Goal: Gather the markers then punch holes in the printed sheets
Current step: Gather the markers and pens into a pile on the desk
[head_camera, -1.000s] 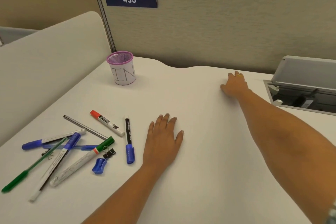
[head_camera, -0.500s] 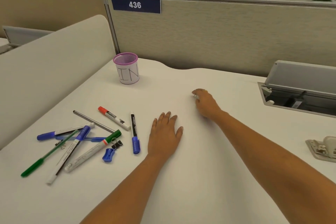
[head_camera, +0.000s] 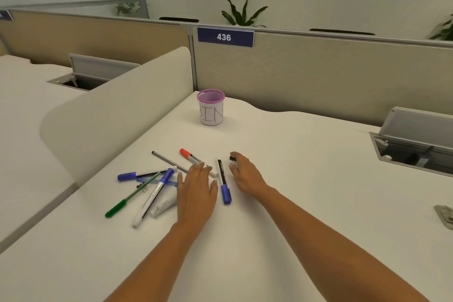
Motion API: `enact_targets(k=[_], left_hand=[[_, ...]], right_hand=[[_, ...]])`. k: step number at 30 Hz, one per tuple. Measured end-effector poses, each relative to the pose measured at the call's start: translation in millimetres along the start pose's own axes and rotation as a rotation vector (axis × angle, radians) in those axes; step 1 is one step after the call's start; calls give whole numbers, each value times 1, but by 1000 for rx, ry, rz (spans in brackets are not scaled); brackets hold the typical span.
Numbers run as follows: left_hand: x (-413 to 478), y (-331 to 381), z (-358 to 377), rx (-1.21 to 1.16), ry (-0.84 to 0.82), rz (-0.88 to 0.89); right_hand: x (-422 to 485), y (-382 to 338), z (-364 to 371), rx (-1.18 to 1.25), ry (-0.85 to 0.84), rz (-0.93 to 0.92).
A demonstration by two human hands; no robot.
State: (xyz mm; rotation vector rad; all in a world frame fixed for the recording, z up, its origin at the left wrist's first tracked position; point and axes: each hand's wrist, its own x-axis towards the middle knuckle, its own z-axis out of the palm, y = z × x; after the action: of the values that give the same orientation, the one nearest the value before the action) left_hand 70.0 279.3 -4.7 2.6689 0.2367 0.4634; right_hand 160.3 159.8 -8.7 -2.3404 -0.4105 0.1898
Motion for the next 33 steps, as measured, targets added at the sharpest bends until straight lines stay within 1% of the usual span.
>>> enact_targets(k=[4,9,13,21,24,28,32,33], left_hand=[[-10,-29,-11,28,21,-62],[-17,-38,-14,45,33,-46],[-18,-38,-17,83,-35,-48],[-24,-26,-12,111,-51,33],[-31,-20,-6,179,-62,84],[-47,-1,-5,214,-70,145],[-67,22,-2,108,-85,166],[-72,26,-1,112,-71,193]], right_hand=[[-3,-21,18,-31,-48,-7],[-8,-34,27,-60,-64,-41],[-14,-36,22,-29,-39,-39],[-39,-21,3,-29,-11,83],[-56,-14,-2,-37,-9,110],[-83,-4,-7,-51,7,146],[-112,5,-11,-101,14,150],[-120,6,-12,-138,7,145]])
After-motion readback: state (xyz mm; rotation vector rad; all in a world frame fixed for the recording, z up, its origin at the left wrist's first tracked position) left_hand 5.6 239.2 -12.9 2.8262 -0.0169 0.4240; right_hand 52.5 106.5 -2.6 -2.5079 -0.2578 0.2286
